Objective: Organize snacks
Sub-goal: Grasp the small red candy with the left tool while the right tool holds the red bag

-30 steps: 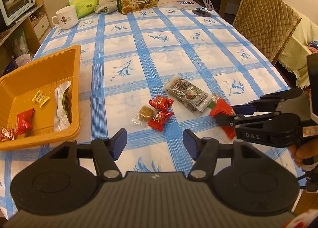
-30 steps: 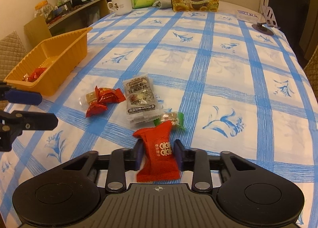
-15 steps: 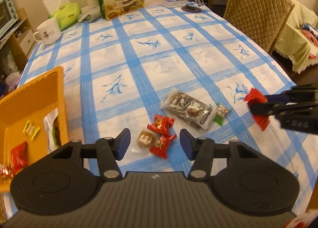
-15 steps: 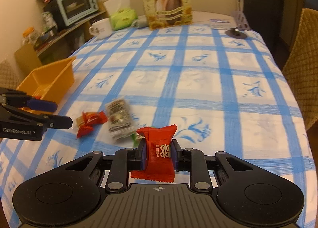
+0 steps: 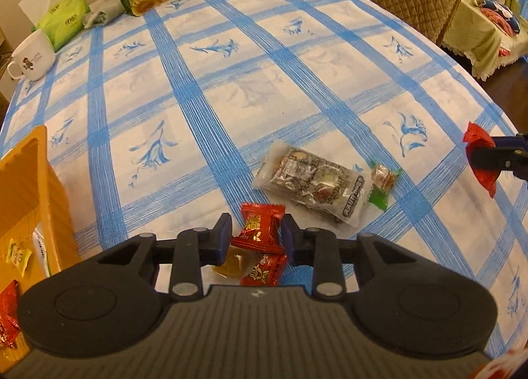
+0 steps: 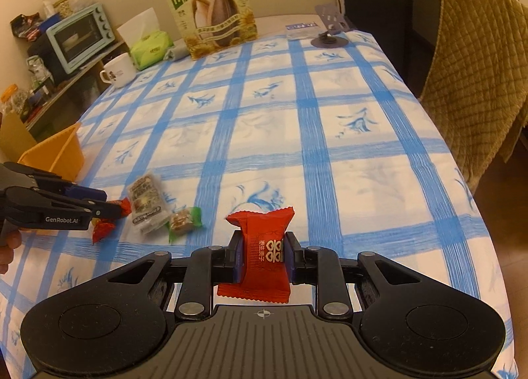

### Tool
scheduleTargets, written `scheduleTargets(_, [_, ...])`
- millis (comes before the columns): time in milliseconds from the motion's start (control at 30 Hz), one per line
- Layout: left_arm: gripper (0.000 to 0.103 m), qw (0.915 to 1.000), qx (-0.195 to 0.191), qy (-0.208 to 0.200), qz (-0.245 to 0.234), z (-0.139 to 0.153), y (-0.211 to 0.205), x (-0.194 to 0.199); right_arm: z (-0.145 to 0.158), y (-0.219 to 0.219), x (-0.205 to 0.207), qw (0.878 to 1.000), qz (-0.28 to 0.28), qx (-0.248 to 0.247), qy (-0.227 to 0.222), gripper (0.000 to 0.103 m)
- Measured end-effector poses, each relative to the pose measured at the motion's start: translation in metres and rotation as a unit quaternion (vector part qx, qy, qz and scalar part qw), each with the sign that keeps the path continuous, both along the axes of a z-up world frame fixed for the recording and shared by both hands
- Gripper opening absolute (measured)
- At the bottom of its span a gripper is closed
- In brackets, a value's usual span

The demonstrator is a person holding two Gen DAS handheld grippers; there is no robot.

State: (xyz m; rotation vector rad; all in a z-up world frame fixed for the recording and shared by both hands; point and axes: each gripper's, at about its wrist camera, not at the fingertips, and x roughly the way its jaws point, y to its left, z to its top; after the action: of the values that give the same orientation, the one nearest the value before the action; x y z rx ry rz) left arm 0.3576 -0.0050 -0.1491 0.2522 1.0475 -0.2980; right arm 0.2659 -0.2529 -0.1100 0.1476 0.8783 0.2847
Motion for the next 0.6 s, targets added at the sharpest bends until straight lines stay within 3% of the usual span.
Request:
scheduleTargets(333, [0.018, 1.0000, -0.009, -0.003, -0.001, -0.002, 0.002, -0.001, -0.001, -0.005, -0.005, 1.000, -0.019, 0.001, 0.004, 0.025])
scheduleTargets(600, [0.018, 0.9993, -0.028, -0.023, 0.010, 0.016, 0.007, -0.011, 0.007, -0.005, -0.008, 1.000, -0.019, 0.001, -0.009, 0.025])
